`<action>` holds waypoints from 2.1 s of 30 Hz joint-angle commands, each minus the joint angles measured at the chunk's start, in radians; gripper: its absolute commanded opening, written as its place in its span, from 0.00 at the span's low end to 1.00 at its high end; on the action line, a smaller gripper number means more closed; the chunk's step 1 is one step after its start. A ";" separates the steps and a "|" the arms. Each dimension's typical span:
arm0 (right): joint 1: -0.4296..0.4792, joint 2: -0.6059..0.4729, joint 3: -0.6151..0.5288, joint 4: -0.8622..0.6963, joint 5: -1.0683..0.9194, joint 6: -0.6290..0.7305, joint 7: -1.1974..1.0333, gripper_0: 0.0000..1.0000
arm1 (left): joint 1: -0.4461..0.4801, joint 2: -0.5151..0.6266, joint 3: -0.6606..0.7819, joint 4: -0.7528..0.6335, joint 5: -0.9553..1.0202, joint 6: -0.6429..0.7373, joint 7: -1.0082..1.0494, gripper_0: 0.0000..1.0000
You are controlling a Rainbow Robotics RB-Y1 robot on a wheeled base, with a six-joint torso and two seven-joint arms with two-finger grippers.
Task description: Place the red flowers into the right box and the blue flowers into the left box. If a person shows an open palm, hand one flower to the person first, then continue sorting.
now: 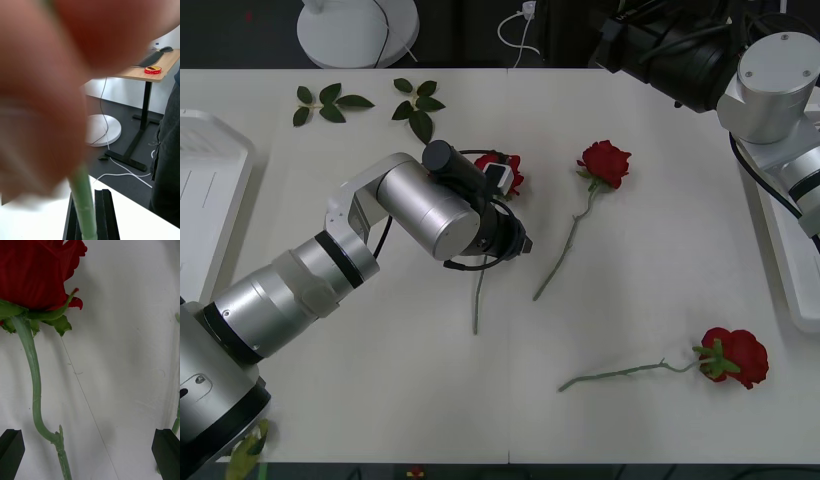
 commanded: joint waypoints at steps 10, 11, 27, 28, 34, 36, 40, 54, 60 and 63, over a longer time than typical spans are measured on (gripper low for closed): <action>-0.051 0.013 0.000 -0.021 0.008 0.005 0.031 0.03 | -0.045 -0.016 -0.012 -0.012 -0.009 -0.012 -0.003 1.00; -0.051 0.013 0.000 -0.022 0.008 0.005 0.031 0.29 | -0.045 -0.016 -0.012 -0.012 -0.009 -0.012 -0.003 1.00; -0.054 -0.015 0.000 -0.022 -0.018 0.057 0.031 0.98 | -0.045 -0.016 -0.012 -0.012 -0.009 -0.012 -0.003 1.00; -0.054 -0.019 0.000 -0.022 -0.022 0.064 0.031 0.98 | -0.045 -0.016 -0.012 -0.012 -0.009 -0.012 -0.003 1.00; -0.054 -0.110 0.000 -0.022 -0.059 0.171 0.031 0.98 | -0.045 -0.016 -0.012 -0.012 -0.009 -0.012 -0.003 1.00; -0.054 -0.167 0.000 -0.022 -0.073 0.245 0.031 0.98 | -0.045 -0.016 -0.012 -0.012 -0.009 -0.012 -0.003 1.00; -0.054 -0.272 0.015 -0.022 -0.091 0.369 0.031 0.98 | -0.045 -0.016 -0.012 -0.012 -0.009 -0.012 -0.003 1.00; -0.054 -0.601 0.268 -0.149 -0.171 0.611 -0.312 0.98 | -0.045 -0.016 -0.012 -0.012 -0.009 -0.012 -0.003 1.00; -0.052 -0.628 0.273 -0.260 -0.054 0.720 -0.867 0.98 | -0.045 -0.016 -0.012 -0.012 -0.009 -0.012 -0.003 1.00; -0.040 -0.642 0.273 -0.332 -0.019 0.754 -1.168 0.98 | -0.045 -0.016 -0.012 -0.012 -0.009 -0.012 -0.003 1.00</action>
